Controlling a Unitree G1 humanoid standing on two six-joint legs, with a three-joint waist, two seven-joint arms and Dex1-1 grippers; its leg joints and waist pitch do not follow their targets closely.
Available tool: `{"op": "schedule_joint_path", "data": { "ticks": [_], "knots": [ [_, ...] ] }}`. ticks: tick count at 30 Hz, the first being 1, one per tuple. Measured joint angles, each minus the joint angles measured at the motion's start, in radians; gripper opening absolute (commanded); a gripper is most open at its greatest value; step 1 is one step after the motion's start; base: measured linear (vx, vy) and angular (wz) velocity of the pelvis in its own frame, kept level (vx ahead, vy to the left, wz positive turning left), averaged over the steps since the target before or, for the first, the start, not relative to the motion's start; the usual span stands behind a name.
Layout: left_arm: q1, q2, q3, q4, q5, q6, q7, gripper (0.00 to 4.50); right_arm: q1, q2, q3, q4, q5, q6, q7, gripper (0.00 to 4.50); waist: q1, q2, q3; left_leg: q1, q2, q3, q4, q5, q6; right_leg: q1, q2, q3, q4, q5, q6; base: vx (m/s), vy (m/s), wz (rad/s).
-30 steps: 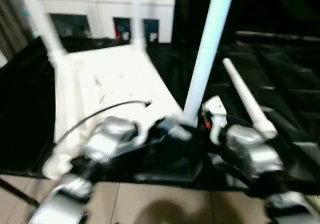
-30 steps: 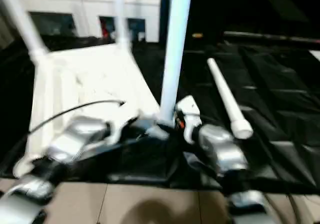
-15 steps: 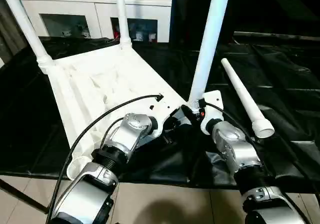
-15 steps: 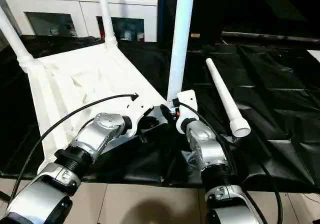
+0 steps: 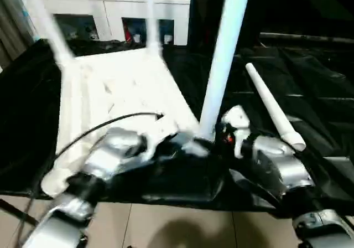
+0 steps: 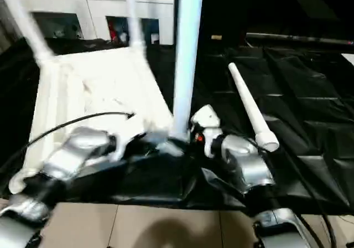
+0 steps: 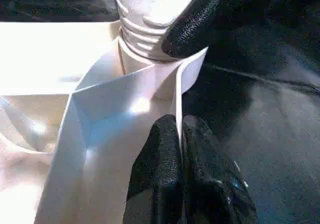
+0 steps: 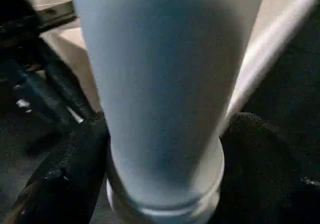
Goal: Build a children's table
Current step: Rotate leg to tighten
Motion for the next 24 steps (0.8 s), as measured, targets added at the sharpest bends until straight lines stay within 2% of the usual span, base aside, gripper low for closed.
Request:
{"op": "schedule_joint_path", "data": {
  "ticks": [2, 3, 6, 8, 12, 14, 20, 24],
  "knots": [
    [0.008, 0.007, -0.001, -0.015, -0.003, 0.007, -0.019, 0.0, 0.002, -0.012, 0.012, -0.006, 0.003, -0.003, 0.031, 3.91, 0.003, 0.0, 0.0, 0.0, 0.0, 0.0, 0.0, 0.0, 0.001, 0.001, 0.0, 0.0, -0.002, 0.0, 0.0, 0.0, 0.0, 0.0],
    [0.009, 0.011, 0.0, -0.017, -0.003, 0.008, -0.03, 0.0, 0.002, -0.016, 0.016, -0.007, 0.003, -0.01, 0.043, 3.64, 0.004, 0.0, 0.0, -0.001, 0.0, 0.0, 0.001, -0.001, 0.002, 0.001, -0.001, 0.0, -0.002, 0.0, 0.0, 0.0, 0.0, 0.0],
    [0.015, 0.017, 0.001, -0.027, -0.003, 0.013, -0.032, 0.0, 0.004, -0.016, 0.025, -0.007, 0.003, -0.025, 0.057, 3.54, 0.005, -0.001, 0.0, -0.001, 0.0, 0.001, 0.001, -0.001, 0.002, 0.001, -0.001, 0.0, -0.002, 0.0, 0.0, 0.0, 0.0, 0.0],
    [0.016, 0.016, 0.002, -0.03, -0.005, 0.018, -0.031, 0.0, 0.004, -0.016, 0.025, -0.007, 0.004, -0.025, 0.061, 3.24, 0.005, -0.001, 0.0, 0.0, 0.0, 0.001, 0.001, -0.001, 0.002, 0.001, -0.001, 0.0, -0.002, 0.0, 0.0, 0.0, 0.0, 0.0],
    [0.014, 0.006, 0.003, -0.029, -0.005, 0.029, -0.022, 0.0, 0.009, -0.011, 0.025, -0.007, 0.007, -0.025, 0.056, 3.05, 0.004, -0.001, 0.0, 0.0, 0.0, 0.001, 0.001, -0.001, 0.002, 0.001, -0.001, 0.0, -0.002, 0.0, 0.0, 0.0, 0.0, 0.0],
    [-0.001, -0.021, 0.01, -0.006, 0.003, 0.047, 0.031, 0.0, 0.008, 0.011, 0.008, 0.012, 0.003, -0.026, -0.015, 2.92, 0.004, -0.001, 0.0, 0.001, 0.0, 0.001, 0.002, -0.001, 0.002, 0.002, -0.001, 0.0, -0.001, 0.0, 0.0, 0.0, 0.0, 0.0],
    [-0.115, -0.181, 0.043, 0.176, 0.037, 0.098, 0.308, 0.0, -0.04, 0.161, -0.119, 0.106, -0.014, 0.009, -0.466, 2.74, -0.008, -0.001, 0.0, 0.003, 0.0, 0.001, 0.004, -0.001, 0.001, 0.002, -0.001, 0.001, 0.0, 0.007, 0.001, 0.0, 0.0, 0.0],
    [-0.152, -0.23, 0.051, 0.234, 0.04, 0.101, 0.388, 0.0, -0.062, 0.215, -0.157, 0.125, -0.015, 0.022, -0.624, 2.72, -0.008, -0.001, 0.0, 0.003, -0.001, 0.0, 0.002, -0.001, 0.001, 0.002, -0.001, 0.001, -0.001, 0.008, 0.001, 0.0, 0.0, 0.0]
  ]
}}
